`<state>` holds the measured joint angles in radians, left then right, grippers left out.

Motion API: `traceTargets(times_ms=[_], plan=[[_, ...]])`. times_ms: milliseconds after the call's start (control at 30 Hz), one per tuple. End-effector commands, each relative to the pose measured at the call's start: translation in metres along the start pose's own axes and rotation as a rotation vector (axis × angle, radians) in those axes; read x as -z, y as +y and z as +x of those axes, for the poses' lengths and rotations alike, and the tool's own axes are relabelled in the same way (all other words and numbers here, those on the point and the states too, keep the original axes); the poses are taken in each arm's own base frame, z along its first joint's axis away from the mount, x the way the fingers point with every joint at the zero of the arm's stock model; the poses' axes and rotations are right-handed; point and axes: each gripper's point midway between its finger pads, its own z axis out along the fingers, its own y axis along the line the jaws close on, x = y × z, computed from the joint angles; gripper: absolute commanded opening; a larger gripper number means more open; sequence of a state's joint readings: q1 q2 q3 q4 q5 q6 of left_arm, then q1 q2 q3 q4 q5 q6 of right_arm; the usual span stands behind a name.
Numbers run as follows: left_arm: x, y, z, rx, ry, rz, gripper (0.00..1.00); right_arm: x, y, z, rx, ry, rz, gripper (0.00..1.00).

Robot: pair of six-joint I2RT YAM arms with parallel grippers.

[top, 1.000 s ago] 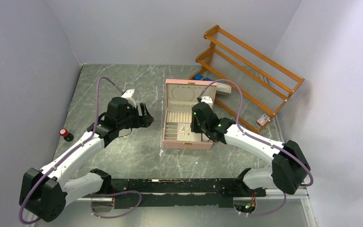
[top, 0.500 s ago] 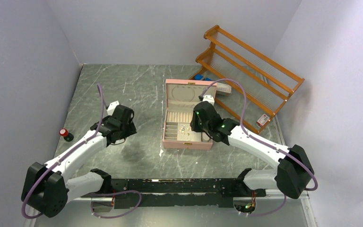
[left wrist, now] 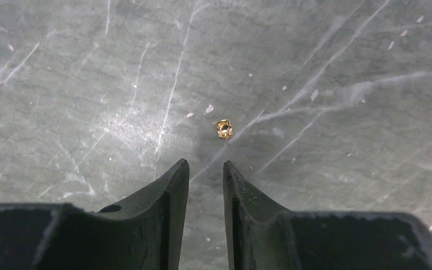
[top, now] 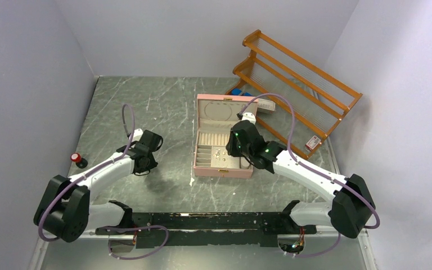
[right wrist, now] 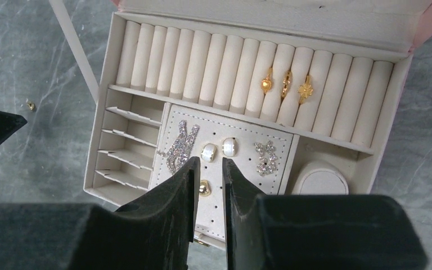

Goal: Organize the mixed jewelry

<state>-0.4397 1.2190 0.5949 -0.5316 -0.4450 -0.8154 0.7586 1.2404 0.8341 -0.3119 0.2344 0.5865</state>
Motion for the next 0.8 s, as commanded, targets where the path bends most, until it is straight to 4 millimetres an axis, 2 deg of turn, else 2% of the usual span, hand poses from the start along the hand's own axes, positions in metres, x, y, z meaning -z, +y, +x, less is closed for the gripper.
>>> traceTargets(times_ms=[0, 200, 367, 767], plan=[[-0.010, -0.003, -0.012, 0.009, -0.044, -0.006, 0.34, 0.002, 0.001, -0.005, -0.016, -0.024, -0.013, 0.24], [-0.015, -0.011, -0.015, 0.016, -0.042, 0.029, 0.39, 0.001, 0.001, -0.004, -0.020, -0.020, -0.011, 0.24], [-0.017, -0.011, -0.017, 0.023, -0.045, 0.030, 0.39, 0.001, 0.001, -0.003, -0.020, -0.015, -0.011, 0.24], [-0.026, -0.009, -0.009, 0.006, 0.001, 0.015, 0.22, -0.001, -0.001, 0.001, -0.020, -0.004, -0.006, 0.23]])
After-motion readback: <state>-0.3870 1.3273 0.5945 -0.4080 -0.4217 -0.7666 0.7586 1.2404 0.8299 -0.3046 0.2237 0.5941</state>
